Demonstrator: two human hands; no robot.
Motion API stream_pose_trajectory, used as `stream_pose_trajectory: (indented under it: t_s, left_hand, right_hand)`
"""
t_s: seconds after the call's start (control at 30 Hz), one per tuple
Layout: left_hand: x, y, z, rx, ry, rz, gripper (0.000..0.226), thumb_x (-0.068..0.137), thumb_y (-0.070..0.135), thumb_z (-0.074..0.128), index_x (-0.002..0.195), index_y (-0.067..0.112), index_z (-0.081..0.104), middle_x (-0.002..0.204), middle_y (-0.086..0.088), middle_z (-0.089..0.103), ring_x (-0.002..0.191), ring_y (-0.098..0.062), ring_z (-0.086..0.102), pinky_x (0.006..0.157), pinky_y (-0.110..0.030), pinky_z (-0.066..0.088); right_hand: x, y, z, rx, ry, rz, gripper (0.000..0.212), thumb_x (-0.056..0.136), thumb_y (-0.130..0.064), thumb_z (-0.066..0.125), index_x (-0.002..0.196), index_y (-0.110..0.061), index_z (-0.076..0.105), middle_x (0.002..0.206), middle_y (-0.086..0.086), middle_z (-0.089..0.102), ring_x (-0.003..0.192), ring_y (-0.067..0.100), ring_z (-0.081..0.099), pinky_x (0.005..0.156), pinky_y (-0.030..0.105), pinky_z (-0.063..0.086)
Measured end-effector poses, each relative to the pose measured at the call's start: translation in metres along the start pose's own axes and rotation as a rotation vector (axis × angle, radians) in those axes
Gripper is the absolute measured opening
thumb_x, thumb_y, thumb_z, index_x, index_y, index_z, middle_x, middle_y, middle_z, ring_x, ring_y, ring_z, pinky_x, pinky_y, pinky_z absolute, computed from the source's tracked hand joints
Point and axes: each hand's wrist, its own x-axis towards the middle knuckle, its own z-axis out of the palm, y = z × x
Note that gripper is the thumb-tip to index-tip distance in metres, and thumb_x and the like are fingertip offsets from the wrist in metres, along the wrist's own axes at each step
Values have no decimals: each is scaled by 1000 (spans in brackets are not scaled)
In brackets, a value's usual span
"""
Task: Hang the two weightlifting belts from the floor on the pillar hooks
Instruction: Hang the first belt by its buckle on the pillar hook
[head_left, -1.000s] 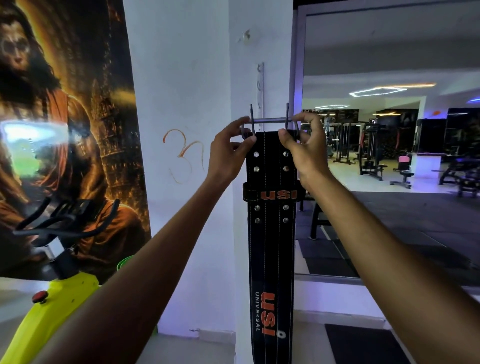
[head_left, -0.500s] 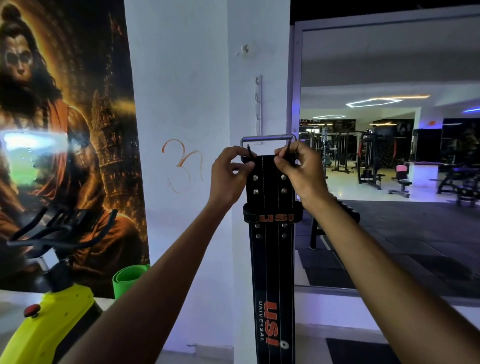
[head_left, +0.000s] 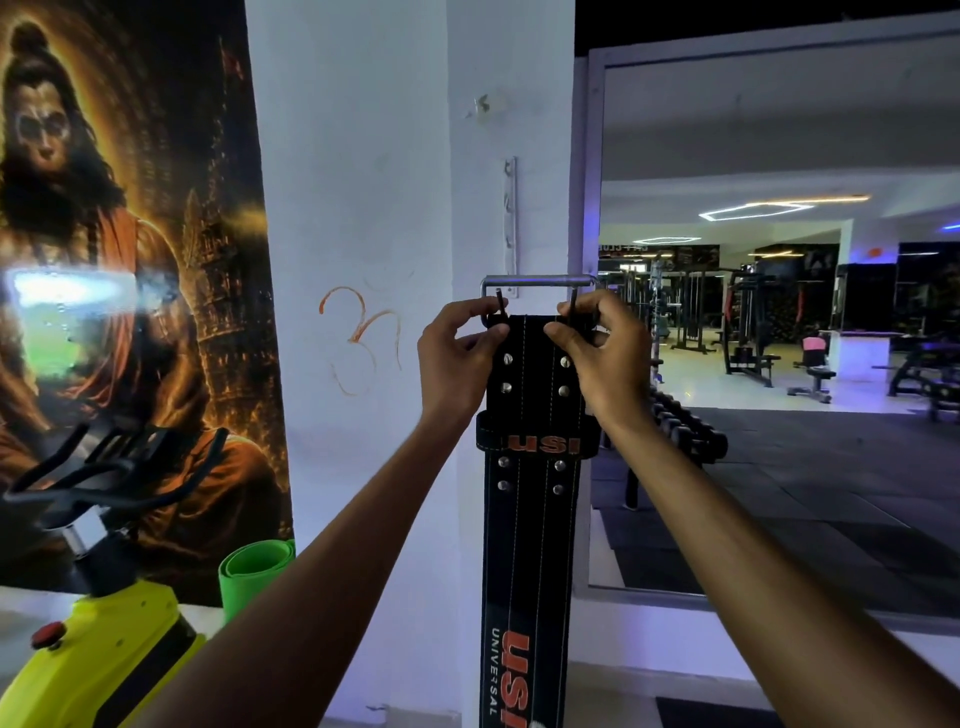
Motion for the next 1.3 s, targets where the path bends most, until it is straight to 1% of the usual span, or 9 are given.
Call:
stream_pose_trajectory:
  t_s: [0.17, 0.27, 0.33, 0.4, 0.53, 0.8, 0.97, 1.07, 1.3]
  left_hand:
    - [8, -14, 15, 37, 13, 19, 28, 87, -1, 71, 112, 12, 73, 114, 2, 74, 95, -23, 75, 73, -16, 57]
    - [18, -34, 26, 63, 32, 26, 32, 86, -3, 71, 116, 8, 72, 117, -1, 72, 94, -9, 73, 75, -15, 57]
    - [26, -51, 32, 86, 37, 29, 35, 86, -5, 70, 119, 6, 72, 118, -3, 72, 94, -3, 71, 79, -18, 58]
    - [34, -70, 35, 103, 37, 36, 38, 86, -6, 69, 122, 7, 71, 116, -2, 71, 95, 0, 70, 81, -17, 58]
    - [60, -113, 38, 128, 7, 69, 40, 85, -8, 69, 122, 7, 71, 111, -3, 69, 86, 18, 65, 76, -5, 51]
    - [146, -218, 42, 119, -41, 46, 42, 86, -5, 71, 126, 8, 69, 107, 9, 67, 84, 18, 66, 75, -6, 52]
    - [201, -267, 52, 95, -59, 40, 41, 87, -3, 71, 126, 8, 69, 114, 5, 70, 87, 10, 69, 88, -26, 61]
    - [228, -287, 61, 101, -70, 66, 42, 87, -3, 71, 127, 9, 68, 115, 3, 70, 91, 11, 68, 91, -30, 61]
    - [280, -315, 75, 114, -69, 102, 47, 86, -2, 71, 131, 11, 66, 114, -2, 70, 90, 15, 66, 89, -22, 60]
  right_hand:
    - [15, 27, -6, 2, -21, 2, 27, 78, -15, 79, 98, -14, 59, 97, -9, 66, 82, -8, 61, 65, 26, 58]
    - [24, 49, 1, 0, -36, 0, 26, 79, -15, 78, 96, -15, 58, 91, -16, 63, 80, -2, 62, 66, 28, 57]
    - [27, 63, 7, -5, -26, -22, 26, 79, -14, 78, 95, -16, 59, 90, -13, 62, 81, 0, 61, 65, 20, 53]
    - [33, 81, 17, -3, -44, -10, 25, 79, -13, 78, 96, -12, 60, 94, -2, 64, 75, -11, 58, 52, 7, 46]
    - [49, 131, 42, -1, -57, 13, 22, 81, -16, 77, 96, -7, 63, 98, 5, 67, 71, -9, 58, 46, 10, 48]
    - [100, 226, 113, -16, -81, 63, 20, 82, -14, 75, 95, -6, 62, 97, 10, 66, 68, -12, 58, 45, 7, 46]
    - [141, 271, 148, -76, -56, 53, 20, 81, -15, 76, 94, -8, 62, 94, 7, 67, 67, -12, 58, 44, 6, 45]
    - [161, 295, 161, -82, -39, 51, 21, 81, -14, 76, 94, -7, 62, 93, 6, 67, 66, -12, 57, 44, 7, 45]
    - [204, 328, 185, -43, 15, 22, 37, 79, -12, 78, 108, -16, 57, 90, -10, 62, 74, -8, 63, 57, 28, 61]
